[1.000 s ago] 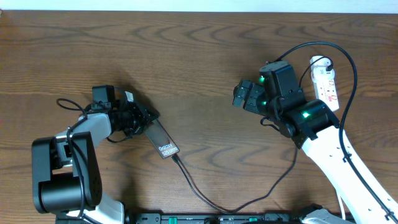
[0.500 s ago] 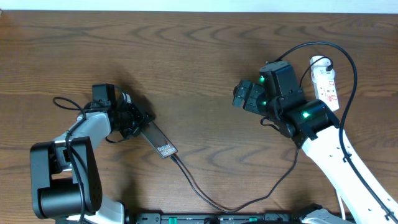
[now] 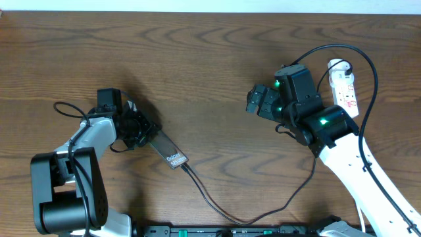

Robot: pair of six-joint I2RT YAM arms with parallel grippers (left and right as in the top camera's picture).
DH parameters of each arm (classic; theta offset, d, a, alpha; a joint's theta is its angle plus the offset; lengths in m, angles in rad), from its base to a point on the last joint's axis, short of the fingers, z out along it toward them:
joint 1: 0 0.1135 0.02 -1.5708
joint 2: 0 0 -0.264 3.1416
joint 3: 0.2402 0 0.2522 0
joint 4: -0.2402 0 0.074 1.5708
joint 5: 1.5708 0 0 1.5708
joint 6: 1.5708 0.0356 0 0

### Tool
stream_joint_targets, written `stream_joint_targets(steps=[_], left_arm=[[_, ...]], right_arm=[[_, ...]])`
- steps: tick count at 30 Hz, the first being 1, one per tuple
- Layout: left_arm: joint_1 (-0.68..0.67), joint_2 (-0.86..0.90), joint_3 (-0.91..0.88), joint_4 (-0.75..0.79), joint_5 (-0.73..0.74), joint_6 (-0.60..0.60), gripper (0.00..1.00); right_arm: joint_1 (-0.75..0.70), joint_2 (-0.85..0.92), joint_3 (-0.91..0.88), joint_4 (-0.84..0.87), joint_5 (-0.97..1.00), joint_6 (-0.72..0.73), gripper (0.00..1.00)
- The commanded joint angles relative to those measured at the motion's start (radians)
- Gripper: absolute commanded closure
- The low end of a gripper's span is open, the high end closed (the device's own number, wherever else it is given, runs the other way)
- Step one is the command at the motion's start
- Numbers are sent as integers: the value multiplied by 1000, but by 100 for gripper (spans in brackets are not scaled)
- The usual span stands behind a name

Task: Plug charger to phone and switch on socket
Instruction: 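Lower the plugged phone toward the table with the left gripper, then lay the phone flat on the table and open the left gripper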

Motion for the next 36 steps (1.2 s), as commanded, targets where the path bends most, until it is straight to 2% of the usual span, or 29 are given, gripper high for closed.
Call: stream_joint_targets(steps=[1, 36], left_arm=[[2, 53, -50, -35, -179, 10, 66], [2, 53, -50, -59, -180, 10, 65]], right_arm=[[0, 7, 5, -1, 7, -12, 1], [0, 7, 5, -1, 5, -12, 1]])
